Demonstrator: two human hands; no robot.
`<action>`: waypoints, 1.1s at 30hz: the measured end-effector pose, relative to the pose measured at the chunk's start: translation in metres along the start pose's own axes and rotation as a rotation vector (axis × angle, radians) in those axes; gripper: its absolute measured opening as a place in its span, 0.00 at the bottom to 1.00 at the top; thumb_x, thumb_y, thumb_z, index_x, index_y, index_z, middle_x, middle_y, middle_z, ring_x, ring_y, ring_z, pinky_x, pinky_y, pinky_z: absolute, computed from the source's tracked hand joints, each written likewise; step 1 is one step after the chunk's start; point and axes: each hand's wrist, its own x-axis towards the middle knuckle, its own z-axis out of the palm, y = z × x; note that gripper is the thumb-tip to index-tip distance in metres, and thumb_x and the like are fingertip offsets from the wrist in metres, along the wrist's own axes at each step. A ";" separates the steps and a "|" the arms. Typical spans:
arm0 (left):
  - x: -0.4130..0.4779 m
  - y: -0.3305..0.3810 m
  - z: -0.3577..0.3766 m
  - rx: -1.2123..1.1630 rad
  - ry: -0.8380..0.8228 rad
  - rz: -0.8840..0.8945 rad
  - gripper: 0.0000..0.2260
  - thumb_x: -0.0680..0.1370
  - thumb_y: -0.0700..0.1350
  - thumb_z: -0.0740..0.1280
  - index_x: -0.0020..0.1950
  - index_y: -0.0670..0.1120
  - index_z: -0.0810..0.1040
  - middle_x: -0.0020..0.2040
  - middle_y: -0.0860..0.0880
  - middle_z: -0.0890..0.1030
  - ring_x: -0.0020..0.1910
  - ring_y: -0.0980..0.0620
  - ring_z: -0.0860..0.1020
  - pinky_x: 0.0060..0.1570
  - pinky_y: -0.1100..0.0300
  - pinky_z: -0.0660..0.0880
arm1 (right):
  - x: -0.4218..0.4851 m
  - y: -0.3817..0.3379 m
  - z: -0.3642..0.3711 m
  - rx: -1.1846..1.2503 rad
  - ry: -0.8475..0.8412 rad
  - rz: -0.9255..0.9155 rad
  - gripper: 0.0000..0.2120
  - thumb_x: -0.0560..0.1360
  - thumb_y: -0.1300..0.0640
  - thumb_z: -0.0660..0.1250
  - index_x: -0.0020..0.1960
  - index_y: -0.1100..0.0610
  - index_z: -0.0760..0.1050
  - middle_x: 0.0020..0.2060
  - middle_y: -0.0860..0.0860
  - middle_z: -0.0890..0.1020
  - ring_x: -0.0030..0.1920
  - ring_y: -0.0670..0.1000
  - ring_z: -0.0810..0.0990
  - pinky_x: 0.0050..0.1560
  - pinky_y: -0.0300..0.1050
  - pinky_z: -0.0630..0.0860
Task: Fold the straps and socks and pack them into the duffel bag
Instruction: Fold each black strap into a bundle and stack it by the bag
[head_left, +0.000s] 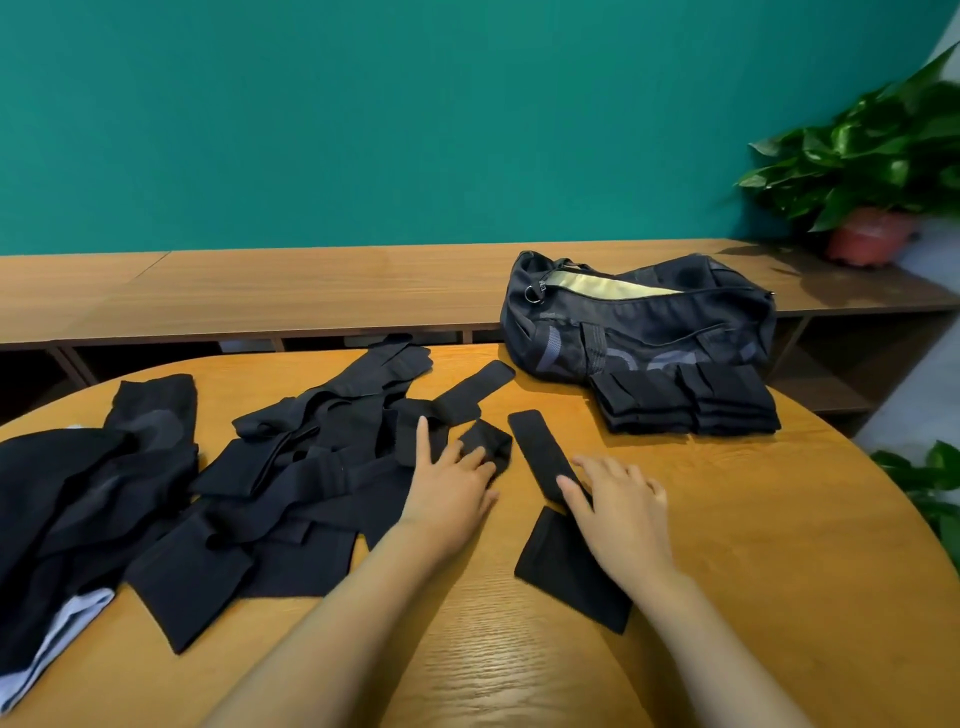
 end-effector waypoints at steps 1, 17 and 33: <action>-0.001 -0.001 0.001 0.049 -0.032 -0.032 0.22 0.84 0.57 0.49 0.76 0.53 0.63 0.77 0.51 0.63 0.77 0.45 0.55 0.66 0.31 0.28 | -0.010 0.003 0.004 -0.008 -0.003 0.000 0.23 0.81 0.39 0.53 0.73 0.44 0.64 0.68 0.42 0.71 0.68 0.48 0.67 0.70 0.52 0.60; -0.144 0.072 -0.002 -0.703 -0.036 -0.051 0.21 0.78 0.60 0.62 0.71 0.63 0.67 0.74 0.65 0.62 0.75 0.62 0.52 0.74 0.47 0.35 | -0.113 0.046 -0.002 0.055 -0.153 -0.139 0.33 0.77 0.34 0.54 0.78 0.39 0.45 0.76 0.39 0.60 0.76 0.38 0.52 0.74 0.53 0.29; -0.185 0.100 -0.002 -0.692 0.010 -0.095 0.19 0.76 0.64 0.59 0.65 0.64 0.74 0.72 0.67 0.63 0.75 0.60 0.51 0.73 0.41 0.33 | -0.161 0.073 0.012 0.139 -0.080 -0.316 0.38 0.64 0.17 0.42 0.66 0.32 0.67 0.69 0.27 0.56 0.74 0.34 0.46 0.71 0.54 0.24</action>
